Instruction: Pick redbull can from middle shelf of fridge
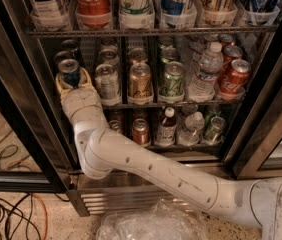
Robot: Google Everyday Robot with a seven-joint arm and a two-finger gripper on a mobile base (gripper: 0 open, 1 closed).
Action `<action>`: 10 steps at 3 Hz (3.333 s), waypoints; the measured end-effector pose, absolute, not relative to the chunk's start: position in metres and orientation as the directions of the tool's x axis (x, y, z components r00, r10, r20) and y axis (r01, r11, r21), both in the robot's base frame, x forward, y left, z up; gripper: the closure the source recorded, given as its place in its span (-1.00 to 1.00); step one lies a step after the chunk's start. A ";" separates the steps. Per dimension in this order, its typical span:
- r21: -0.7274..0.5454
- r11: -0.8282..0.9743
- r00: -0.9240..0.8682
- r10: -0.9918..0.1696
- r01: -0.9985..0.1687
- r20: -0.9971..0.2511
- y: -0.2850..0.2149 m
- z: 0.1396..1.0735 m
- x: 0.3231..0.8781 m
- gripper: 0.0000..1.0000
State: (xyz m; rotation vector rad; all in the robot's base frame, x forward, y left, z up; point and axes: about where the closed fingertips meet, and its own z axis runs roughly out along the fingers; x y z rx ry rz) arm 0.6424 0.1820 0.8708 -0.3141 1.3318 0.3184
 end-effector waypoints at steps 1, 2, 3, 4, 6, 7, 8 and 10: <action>-0.057 0.911 0.217 0.036 -0.409 -0.976 0.178 0.883 0.637 1.00; -0.083 0.904 0.235 0.020 -0.420 -0.972 0.175 0.895 0.632 1.00; -0.099 0.893 0.244 0.013 -0.439 -0.970 0.173 0.906 0.627 1.00; -0.106 0.867 0.232 0.011 -0.487 -0.973 0.170 0.909 0.616 1.00; -0.098 0.760 0.197 0.040 -0.642 -0.980 0.155 0.889 0.593 1.00; -0.097 0.696 0.179 0.046 -0.711 -0.983 0.144 0.878 0.585 1.00; -0.101 0.622 0.169 0.051 -0.777 -0.984 0.138 0.873 0.568 1.00; -0.112 0.500 0.146 0.029 -0.859 -0.989 0.122 0.874 0.528 1.00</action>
Offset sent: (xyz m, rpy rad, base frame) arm -0.0171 -0.0117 0.0388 -0.0570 -0.0524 0.0406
